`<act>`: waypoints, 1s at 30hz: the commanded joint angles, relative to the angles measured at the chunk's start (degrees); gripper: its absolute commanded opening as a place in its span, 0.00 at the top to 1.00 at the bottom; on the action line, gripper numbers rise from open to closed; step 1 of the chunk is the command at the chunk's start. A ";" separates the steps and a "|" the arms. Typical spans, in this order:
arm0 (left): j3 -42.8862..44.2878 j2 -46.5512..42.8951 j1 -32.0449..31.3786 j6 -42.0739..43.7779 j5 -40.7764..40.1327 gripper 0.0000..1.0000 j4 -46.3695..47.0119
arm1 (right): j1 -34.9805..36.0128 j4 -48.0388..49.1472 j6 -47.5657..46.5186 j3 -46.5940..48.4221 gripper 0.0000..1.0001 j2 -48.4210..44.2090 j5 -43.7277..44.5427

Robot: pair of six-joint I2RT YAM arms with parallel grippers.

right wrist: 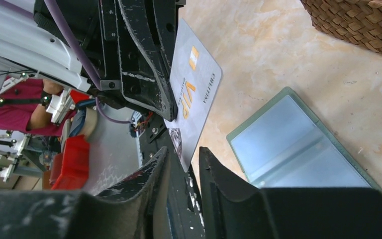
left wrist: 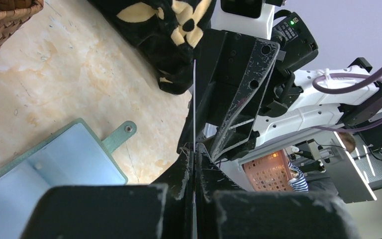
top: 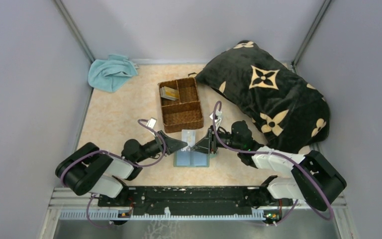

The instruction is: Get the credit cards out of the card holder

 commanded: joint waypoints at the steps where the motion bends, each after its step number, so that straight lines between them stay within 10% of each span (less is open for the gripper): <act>1: 1.09 1.27 -0.53 -0.54 -0.28 1.00 15.92 | 0.44 5.65 0.42 2.77 0.77 0.34 -1.03; 6: 1.63 1.51 -1.00 -0.58 0.50 0.99 15.89 | 0.47 8.50 2.30 1.38 1.00 0.05 -2.31; 16: 3.28 -2.25 -0.84 6.58 11.08 0.54 4.79 | -0.09 -11.65 -9.08 2.84 1.00 -4.28 -4.48; 30: 13.31 -18.59 -0.65 29.40 20.29 0.55 -41.54 | 7.45 -26.11 -16.95 7.67 1.00 -0.81 -10.42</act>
